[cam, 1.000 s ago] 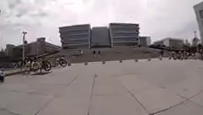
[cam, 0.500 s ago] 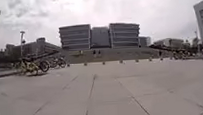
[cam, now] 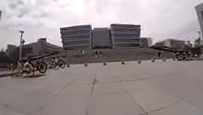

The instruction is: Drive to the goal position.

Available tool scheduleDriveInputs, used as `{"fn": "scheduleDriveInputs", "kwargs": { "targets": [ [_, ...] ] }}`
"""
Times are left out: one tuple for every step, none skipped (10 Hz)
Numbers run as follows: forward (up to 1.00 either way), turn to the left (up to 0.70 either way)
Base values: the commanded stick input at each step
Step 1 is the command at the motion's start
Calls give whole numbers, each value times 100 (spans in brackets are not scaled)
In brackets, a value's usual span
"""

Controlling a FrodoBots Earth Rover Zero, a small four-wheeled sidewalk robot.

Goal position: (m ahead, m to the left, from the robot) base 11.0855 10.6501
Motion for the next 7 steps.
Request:
{"fn": "scheduleDriveInputs", "kwargs": {
  "targets": [
    [70, 12],
    [70, 14],
    [70, 7],
    [70, 2],
    [70, 0],
    [70, 0],
    [70, 0]
  ]
}}
